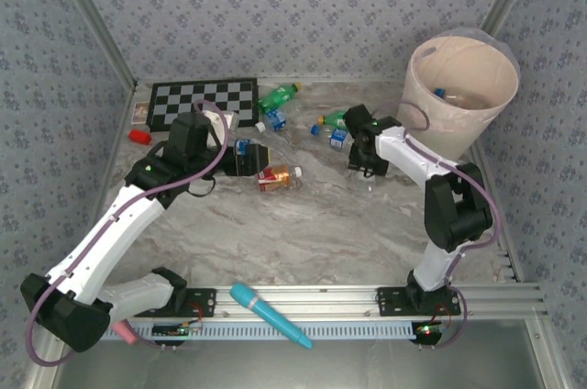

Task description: Put the plastic bottles in the bin

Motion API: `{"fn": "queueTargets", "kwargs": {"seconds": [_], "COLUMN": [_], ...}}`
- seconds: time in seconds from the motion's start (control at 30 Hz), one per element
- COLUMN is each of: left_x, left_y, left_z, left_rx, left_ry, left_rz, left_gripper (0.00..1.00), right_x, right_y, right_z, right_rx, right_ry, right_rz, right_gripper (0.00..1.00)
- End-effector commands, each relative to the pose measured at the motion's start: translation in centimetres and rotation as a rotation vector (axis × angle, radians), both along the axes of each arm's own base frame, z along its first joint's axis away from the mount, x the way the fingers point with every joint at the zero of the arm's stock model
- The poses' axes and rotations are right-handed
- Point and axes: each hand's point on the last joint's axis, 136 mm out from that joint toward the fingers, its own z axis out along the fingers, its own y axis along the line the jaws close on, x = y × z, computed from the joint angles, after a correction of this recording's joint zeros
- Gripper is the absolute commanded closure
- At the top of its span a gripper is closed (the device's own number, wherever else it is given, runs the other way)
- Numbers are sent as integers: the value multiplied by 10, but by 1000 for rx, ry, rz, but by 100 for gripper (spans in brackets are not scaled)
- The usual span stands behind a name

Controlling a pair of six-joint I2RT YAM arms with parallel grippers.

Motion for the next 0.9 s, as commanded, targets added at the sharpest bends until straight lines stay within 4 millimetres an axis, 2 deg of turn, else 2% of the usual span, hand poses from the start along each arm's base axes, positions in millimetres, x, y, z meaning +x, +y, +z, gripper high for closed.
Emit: {"fn": "queueTargets", "kwargs": {"seconds": [0.0, 0.2, 0.4, 0.57, 0.7, 0.87], "left_x": [3, 4, 4, 2, -3, -5], "left_y": [5, 7, 9, 9, 1, -2], "left_z": [18, 25, 31, 39, 50, 62], "left_rx": [-28, -39, -51, -61, -100, -116], "left_ry": [-58, -82, -105, -128, -153, -176], "left_rz": [28, 41, 48, 43, -13, -35], "left_gripper": [0, 0, 0, 0, 0, 0], "right_x": [7, 21, 30, 38, 42, 45], "right_y": [1, 9, 1, -24, -51, -91], "right_z": [59, 140, 216, 268, 294, 316], "right_rx": [-32, 25, 53, 87, 105, 140], "right_ry": [-122, -323, -492, -606, -670, -726], "right_rz": [55, 106, 133, 94, 38, -67], "right_gripper": [49, 51, 52, 53, 53, 53]}}
